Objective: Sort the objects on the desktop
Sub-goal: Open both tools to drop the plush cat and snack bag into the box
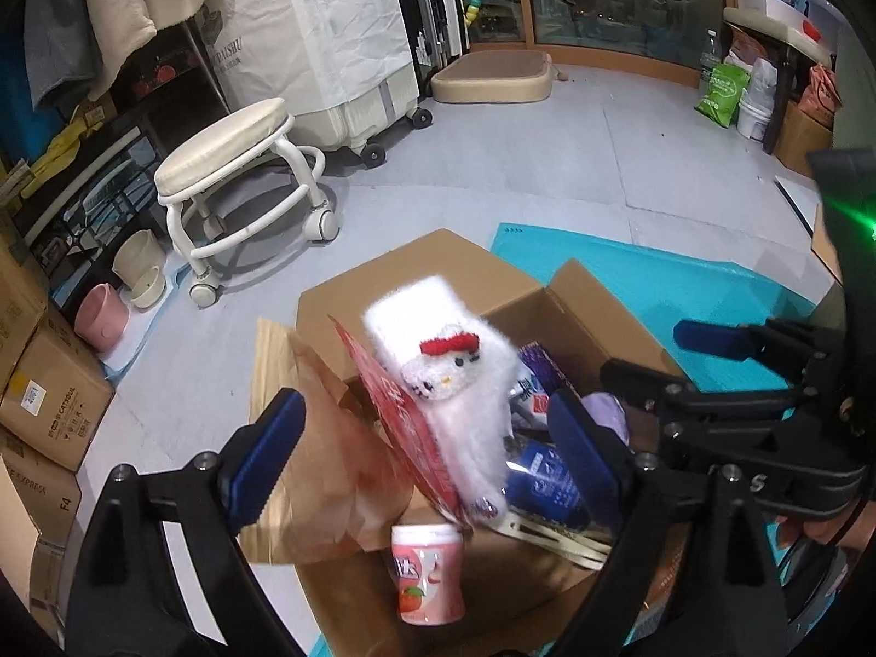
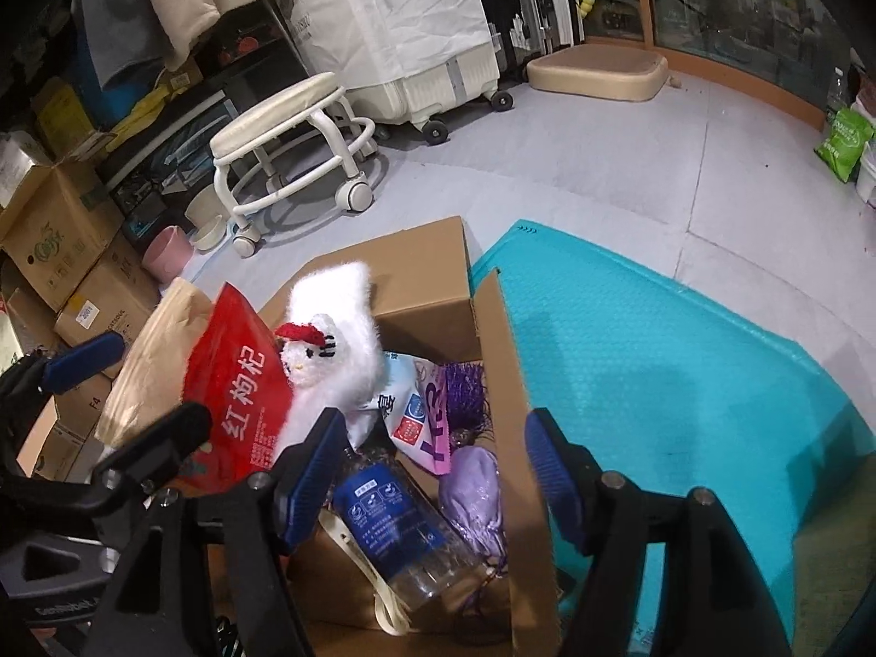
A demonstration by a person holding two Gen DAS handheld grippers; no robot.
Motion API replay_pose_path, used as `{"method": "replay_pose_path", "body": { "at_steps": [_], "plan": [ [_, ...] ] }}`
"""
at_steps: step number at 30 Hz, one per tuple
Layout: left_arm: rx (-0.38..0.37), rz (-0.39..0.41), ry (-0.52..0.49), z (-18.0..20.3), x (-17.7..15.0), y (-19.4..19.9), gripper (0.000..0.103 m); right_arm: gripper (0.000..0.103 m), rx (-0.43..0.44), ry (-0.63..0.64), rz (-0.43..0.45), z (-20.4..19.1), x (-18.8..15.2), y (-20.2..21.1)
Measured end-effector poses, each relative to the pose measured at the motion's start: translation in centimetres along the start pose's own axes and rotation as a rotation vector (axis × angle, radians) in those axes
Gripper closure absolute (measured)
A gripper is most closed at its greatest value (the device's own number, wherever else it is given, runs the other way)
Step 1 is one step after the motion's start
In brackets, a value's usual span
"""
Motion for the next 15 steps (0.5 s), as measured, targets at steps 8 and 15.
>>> {"method": "replay_pose_path", "body": {
  "at_steps": [8,15],
  "plan": [
    [0.013,0.011,-0.017,0.5,0.1,2.5,0.011,0.033,-0.016,0.059,0.022,-0.3,0.5,2.9],
    [0.015,0.016,-0.021,0.9,0.2,4.8,0.009,0.033,-0.026,0.087,0.032,-0.6,0.4,5.4]
  ]
}}
Point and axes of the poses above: each gripper's, at about its wrist camera, not at the fingertips, and y roughly against the way its jaws point, z to its right, x to its top, the point moved 9 cm from there along -y, roughly the way its jaws point, and after that the axes turned 11 degrees about z, right-handed, at the moved point
